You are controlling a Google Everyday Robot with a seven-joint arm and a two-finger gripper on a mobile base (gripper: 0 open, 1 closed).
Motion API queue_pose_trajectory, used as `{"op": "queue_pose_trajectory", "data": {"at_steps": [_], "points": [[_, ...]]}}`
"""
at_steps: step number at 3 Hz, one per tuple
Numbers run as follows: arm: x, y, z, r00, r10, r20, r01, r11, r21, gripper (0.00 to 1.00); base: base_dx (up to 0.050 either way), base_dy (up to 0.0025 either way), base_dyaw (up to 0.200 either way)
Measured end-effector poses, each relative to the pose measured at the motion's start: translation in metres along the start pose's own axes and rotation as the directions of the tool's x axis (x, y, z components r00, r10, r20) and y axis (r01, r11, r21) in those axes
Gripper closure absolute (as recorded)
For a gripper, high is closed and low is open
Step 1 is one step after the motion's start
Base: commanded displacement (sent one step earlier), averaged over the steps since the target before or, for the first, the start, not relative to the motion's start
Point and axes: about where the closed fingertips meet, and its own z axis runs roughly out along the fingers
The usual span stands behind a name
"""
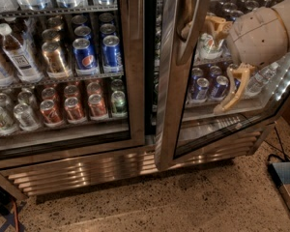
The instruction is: Open right fridge door
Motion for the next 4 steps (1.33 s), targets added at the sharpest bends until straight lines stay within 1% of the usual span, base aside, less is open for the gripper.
{"op": "queue_pose_trajectory", "data": {"at_steps": [1, 2, 3, 4], "points": [[0.000, 0.000, 0.000, 1.000, 0.000, 0.000, 0.000, 1.0000, 0.000, 0.00, 0.000, 0.00000, 0.000], [-0.001, -0.002, 0.000, 0.998, 0.004, 0.055, -0.007, 0.9990, 0.044, 0.00, 0.000, 0.00000, 0.000], [-0.006, -0.006, 0.002, 0.986, -0.004, 0.167, -0.016, 0.9925, 0.121, 0.00, 0.000, 0.00000, 0.000], [-0.016, -0.014, -0.002, 0.962, -0.028, 0.271, -0.022, 0.9834, 0.180, 0.00, 0.000, 0.00000, 0.000]]}}
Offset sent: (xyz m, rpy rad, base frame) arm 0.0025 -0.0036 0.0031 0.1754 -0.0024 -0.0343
